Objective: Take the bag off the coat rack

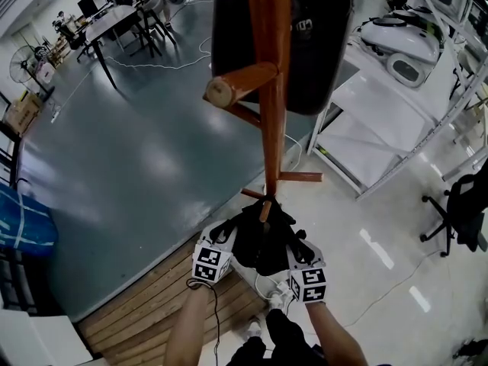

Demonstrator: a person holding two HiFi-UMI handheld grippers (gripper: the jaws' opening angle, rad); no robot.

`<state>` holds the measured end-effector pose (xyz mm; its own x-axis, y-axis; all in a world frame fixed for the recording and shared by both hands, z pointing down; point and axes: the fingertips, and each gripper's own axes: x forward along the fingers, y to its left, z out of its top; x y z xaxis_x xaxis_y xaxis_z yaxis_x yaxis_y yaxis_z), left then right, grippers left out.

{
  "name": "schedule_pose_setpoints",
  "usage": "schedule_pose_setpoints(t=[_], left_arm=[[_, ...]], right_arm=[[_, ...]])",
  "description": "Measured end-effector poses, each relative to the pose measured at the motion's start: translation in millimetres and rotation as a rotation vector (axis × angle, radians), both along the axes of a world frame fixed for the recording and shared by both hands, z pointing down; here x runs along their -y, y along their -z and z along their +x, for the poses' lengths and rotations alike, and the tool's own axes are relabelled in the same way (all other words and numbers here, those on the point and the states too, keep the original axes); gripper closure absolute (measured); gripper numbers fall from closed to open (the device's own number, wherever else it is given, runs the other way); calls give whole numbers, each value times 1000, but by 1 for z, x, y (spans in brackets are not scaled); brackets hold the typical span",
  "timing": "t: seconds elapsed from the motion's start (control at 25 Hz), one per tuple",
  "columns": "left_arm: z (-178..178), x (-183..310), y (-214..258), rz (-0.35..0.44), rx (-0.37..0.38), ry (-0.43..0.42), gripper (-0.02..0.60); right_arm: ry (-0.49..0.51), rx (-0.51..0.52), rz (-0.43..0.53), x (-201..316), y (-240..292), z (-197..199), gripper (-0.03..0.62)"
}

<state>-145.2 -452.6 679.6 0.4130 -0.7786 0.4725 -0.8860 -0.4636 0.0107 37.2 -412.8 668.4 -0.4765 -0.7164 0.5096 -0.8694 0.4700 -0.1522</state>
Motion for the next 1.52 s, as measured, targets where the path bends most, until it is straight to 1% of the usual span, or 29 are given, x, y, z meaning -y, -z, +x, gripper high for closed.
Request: schedule_pose_setpoints(t=[0.4, 0.96, 1.28, 1.52], left_arm=[[1, -15, 11, -2, -44, 15, 491], [3, -37, 35, 5, -51, 29, 491], [2, -65, 48, 9, -74, 44, 492], [4, -93, 59, 2, -101, 71, 492]], right_arm=[[15, 3, 14, -8, 10, -2, 502], [34, 12, 32, -27, 31, -1, 502], [38, 18, 47, -51, 45, -3, 503], [55, 20, 50, -78, 58, -1, 503]])
